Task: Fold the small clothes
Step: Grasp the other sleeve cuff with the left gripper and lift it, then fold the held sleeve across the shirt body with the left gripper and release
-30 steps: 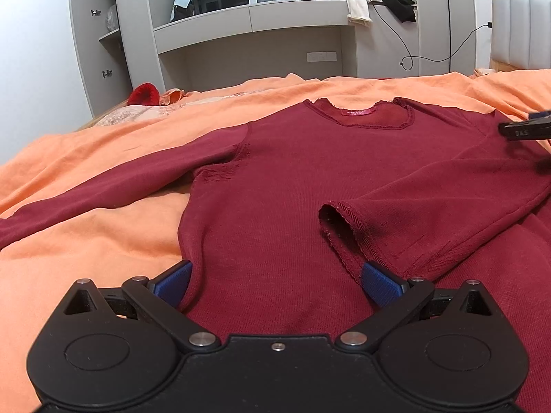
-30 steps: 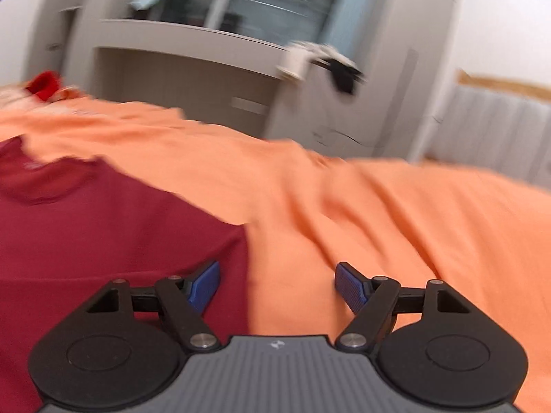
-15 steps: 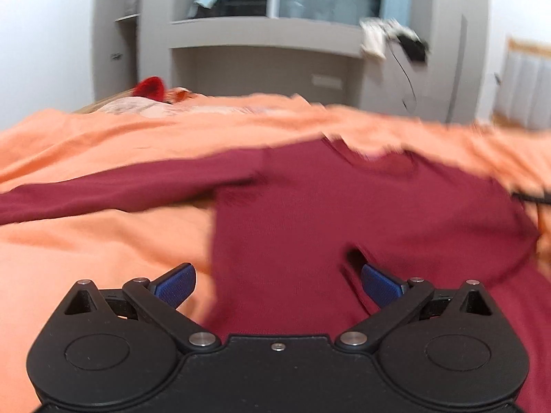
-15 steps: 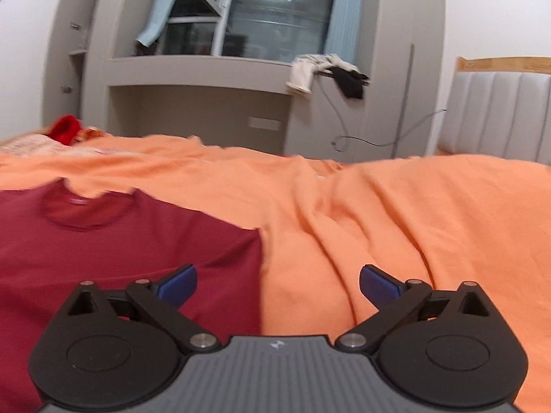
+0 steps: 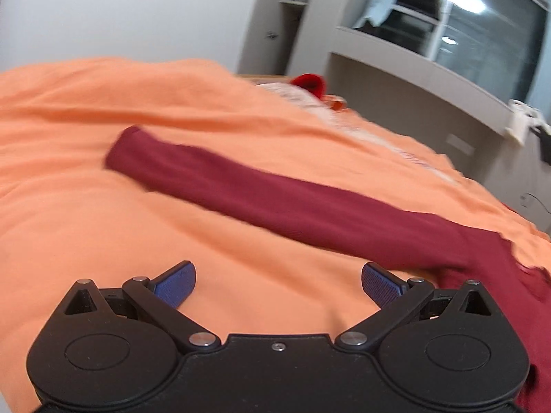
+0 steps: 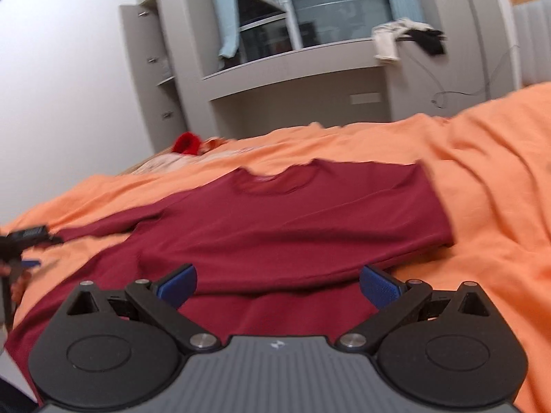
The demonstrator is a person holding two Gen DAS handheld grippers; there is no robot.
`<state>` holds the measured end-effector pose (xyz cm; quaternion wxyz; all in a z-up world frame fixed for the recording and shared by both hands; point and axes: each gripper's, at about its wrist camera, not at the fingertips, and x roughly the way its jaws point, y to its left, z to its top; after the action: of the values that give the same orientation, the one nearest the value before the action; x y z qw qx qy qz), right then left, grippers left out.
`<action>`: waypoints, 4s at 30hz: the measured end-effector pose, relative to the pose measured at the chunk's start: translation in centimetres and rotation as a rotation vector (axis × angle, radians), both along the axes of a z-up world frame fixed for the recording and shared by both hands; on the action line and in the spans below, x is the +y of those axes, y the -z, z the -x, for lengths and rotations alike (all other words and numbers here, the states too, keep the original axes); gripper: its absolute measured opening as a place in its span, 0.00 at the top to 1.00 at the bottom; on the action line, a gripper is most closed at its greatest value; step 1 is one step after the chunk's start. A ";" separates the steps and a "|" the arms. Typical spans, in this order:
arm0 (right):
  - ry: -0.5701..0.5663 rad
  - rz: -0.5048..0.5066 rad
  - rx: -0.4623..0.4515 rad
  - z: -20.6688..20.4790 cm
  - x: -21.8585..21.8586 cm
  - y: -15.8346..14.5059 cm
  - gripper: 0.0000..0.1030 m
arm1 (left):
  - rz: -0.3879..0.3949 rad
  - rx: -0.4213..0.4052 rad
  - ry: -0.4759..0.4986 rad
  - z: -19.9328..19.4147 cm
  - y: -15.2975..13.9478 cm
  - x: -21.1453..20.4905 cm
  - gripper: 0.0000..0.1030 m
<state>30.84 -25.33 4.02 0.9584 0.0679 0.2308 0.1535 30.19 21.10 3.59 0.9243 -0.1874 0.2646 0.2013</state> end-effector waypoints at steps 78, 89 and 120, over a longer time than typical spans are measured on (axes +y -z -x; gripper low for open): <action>0.082 -0.001 -0.071 1.6 -1.9 1.2 0.00 | -0.230 -0.122 1.122 -0.2 3.7 -27.4 0.38; -0.007 -0.001 -0.072 1.5 -1.2 1.3 0.00 | -0.139 -0.195 0.873 -3.3 -0.7 -19.3 0.17; -0.227 0.140 -0.009 -2.3 6.0 2.2 0.69 | 0.591 -0.098 0.128 -12.1 7.1 -1.7 0.89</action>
<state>33.09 -19.34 1.84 0.9383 -0.0262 0.2428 0.2449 42.24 19.37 -3.47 0.8521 -0.4407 0.2782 0.0476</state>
